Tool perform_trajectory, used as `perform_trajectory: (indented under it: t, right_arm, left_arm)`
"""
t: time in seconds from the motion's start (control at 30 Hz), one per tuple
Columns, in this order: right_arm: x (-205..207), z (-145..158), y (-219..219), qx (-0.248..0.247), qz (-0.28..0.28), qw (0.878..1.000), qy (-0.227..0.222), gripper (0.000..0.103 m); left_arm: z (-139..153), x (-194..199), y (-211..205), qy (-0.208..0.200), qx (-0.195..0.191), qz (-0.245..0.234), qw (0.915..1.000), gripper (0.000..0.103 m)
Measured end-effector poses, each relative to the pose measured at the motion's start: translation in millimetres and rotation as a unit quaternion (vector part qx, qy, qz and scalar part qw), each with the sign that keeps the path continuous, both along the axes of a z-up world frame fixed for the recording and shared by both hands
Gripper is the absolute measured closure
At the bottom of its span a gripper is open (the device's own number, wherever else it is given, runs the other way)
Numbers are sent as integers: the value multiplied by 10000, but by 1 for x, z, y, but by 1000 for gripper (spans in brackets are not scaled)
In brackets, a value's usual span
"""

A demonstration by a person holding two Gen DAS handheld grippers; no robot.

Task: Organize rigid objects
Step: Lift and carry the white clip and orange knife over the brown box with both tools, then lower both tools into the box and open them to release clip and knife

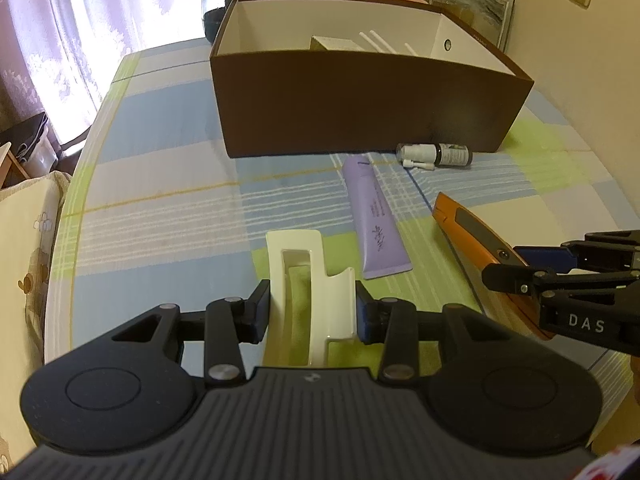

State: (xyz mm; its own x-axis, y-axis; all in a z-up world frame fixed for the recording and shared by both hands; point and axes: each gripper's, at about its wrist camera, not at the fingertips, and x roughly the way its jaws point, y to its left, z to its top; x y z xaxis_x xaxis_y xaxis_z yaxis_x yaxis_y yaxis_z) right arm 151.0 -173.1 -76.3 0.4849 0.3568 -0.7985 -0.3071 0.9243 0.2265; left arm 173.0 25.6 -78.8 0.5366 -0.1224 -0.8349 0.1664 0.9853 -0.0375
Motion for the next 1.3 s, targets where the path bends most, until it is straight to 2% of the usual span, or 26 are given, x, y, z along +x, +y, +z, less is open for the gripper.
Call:
perform_trajectory:
  t: [0.33, 0.73, 1.1, 1.3]
  right_arm:
    - [8, 18, -4, 180, -88, 9997, -160, 75]
    - [38, 45, -11, 369, -283, 9979, -444, 75]
    - [87, 72, -14, 571, -441, 9944, -776, 75]
    - [118, 80, -15, 662, -550, 9923, -897, 75]
  left_arm:
    - [19, 13, -2, -212, -46, -52, 9998, 67]
    - [46, 50, -9, -555, -42, -196, 9983, 67]
    - [69, 102, -17, -906, 23, -330, 9953, 67]
    - [76, 137, -19, -954, 15, -360, 9948, 67]
